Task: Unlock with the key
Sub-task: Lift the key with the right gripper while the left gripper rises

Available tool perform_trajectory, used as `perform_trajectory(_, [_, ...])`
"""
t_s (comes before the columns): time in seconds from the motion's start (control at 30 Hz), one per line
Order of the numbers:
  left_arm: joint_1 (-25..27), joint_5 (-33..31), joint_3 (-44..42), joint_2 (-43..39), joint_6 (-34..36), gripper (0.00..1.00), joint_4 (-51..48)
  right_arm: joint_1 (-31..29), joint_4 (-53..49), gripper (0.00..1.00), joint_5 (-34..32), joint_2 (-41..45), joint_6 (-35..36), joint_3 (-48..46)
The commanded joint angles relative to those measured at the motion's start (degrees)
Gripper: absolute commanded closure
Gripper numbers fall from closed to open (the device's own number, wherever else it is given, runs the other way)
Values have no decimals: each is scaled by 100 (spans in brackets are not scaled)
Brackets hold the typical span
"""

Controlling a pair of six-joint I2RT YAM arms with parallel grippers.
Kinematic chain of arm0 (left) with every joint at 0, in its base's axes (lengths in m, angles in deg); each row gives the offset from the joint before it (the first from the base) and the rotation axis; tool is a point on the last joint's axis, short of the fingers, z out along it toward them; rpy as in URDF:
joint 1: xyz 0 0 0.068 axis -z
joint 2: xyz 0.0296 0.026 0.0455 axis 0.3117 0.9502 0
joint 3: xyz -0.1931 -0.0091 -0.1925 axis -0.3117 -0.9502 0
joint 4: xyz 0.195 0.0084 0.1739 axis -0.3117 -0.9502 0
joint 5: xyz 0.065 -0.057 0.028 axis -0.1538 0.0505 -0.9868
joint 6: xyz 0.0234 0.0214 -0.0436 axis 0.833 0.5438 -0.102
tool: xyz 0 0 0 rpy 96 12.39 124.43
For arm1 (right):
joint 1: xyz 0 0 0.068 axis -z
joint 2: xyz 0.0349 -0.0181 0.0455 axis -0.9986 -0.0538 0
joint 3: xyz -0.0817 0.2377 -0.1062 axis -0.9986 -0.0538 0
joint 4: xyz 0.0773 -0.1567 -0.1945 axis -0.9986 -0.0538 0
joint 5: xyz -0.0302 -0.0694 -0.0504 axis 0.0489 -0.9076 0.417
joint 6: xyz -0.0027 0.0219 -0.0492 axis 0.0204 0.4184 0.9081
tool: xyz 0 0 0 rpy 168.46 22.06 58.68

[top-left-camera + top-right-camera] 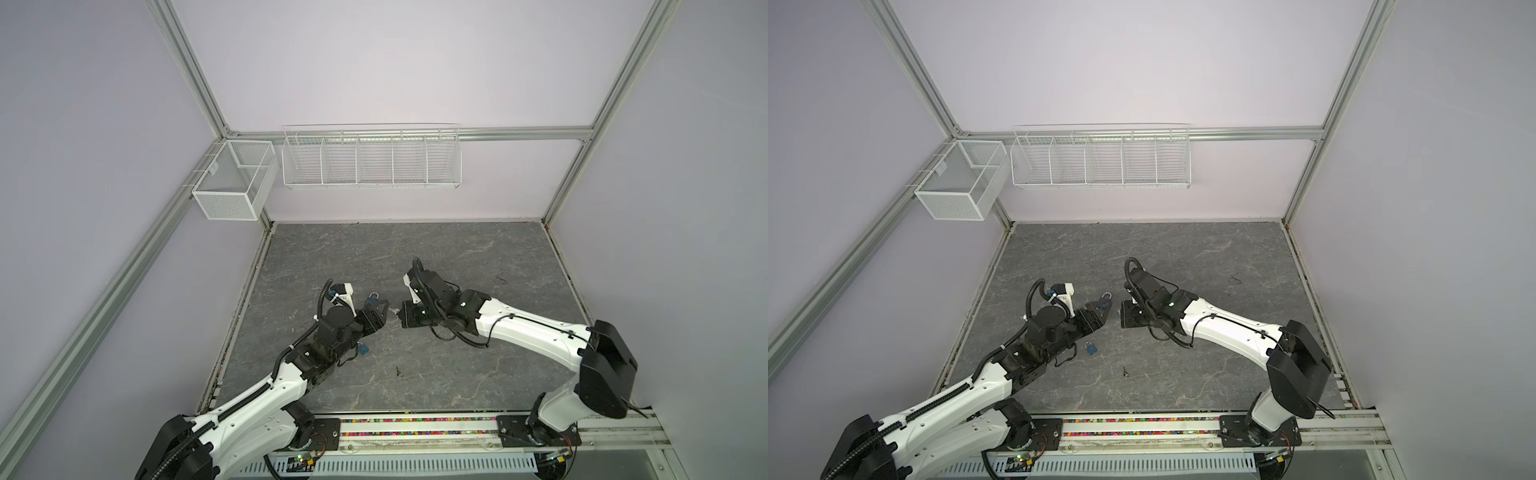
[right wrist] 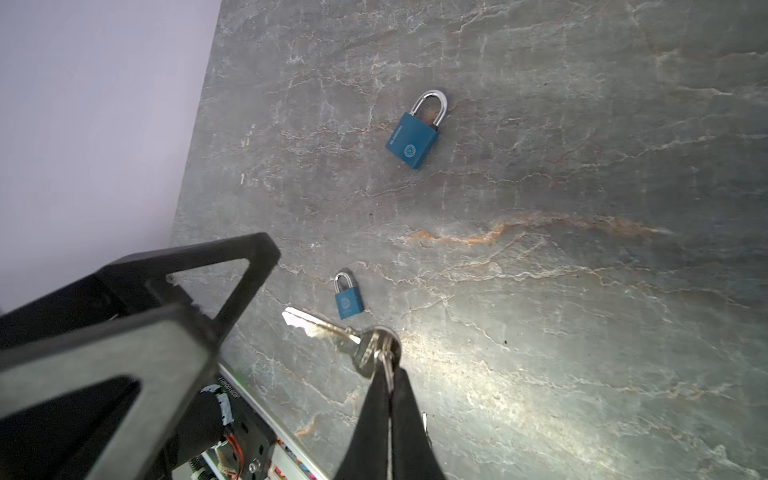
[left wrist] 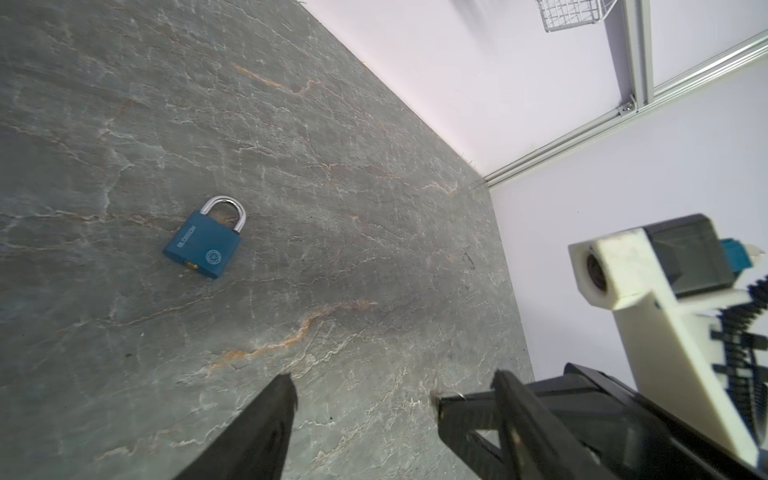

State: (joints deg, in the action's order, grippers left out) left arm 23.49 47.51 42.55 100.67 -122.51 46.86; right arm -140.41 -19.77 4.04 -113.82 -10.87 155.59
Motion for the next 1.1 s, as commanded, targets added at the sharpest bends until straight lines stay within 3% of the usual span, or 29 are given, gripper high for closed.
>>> perform_trajectory(0.0, [28,231,209,161,97,30,464,-61,54,93,143,141,-184,-88])
perform_trajectory(0.3, [83,467,328,566,69,58,844,-103,125,93,159,190,-260,-79])
perform_trajectory(0.87, [151,490,298,801,-71,100,1032,-118,238,92,69,371,-250,-187])
perform_trajectory(0.93, [149,468,327,795,2,100,960,-123,176,88,1,433,-196,-194])
perform_trajectory(1.07, [142,325,524,660,498,100,616,-99,26,64,-269,830,29,-219])
